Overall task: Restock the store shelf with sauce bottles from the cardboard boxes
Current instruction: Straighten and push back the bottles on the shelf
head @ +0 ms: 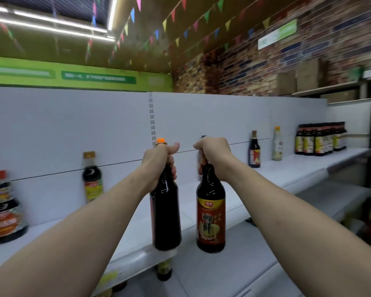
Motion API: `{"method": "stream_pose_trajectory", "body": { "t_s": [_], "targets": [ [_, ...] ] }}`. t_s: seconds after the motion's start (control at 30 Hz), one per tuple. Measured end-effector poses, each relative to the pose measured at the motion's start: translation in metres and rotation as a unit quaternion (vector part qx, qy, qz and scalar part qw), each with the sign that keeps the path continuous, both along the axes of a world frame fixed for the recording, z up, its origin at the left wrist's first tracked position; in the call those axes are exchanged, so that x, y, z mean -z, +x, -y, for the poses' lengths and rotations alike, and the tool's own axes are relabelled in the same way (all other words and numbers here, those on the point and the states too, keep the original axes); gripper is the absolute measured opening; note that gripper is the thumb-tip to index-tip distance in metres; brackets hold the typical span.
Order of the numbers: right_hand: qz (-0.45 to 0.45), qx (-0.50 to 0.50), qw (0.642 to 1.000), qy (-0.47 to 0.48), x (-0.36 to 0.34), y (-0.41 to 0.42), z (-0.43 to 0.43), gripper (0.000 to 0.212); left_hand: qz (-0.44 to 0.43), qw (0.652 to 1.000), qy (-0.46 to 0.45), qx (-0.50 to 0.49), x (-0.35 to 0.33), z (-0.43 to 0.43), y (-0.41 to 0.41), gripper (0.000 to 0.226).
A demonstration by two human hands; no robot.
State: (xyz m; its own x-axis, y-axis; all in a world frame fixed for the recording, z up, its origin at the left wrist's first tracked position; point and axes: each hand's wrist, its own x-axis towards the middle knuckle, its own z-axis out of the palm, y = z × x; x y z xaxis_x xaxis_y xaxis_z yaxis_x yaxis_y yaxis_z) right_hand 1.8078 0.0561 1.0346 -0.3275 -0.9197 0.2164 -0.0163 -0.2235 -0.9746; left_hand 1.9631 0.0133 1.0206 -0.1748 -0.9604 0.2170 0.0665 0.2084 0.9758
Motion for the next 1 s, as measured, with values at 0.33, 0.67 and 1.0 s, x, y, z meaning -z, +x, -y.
{"method": "stream_pose_trajectory", "body": {
  "t_s": [0.33, 0.67, 1.0],
  "targets": [
    [-0.019, 0.202, 0.979, 0.003, 0.007, -0.183, -0.016, 0.015, -0.011, 0.985, 0.006, 0.171, 0.003, 0.036, -0.198, 0.041],
    [-0.036, 0.306, 0.951, 0.012, 0.015, -0.396, -0.047, 0.007, -0.031, 0.963, 0.032, 0.267, 0.021, 0.019, -0.436, 0.036],
    [-0.047, 0.331, 0.942, 0.016, 0.009, -0.548, -0.009, 0.009, -0.030, 0.964, 0.045, 0.261, 0.007, 0.061, -0.586, 0.039]
  ]
}}
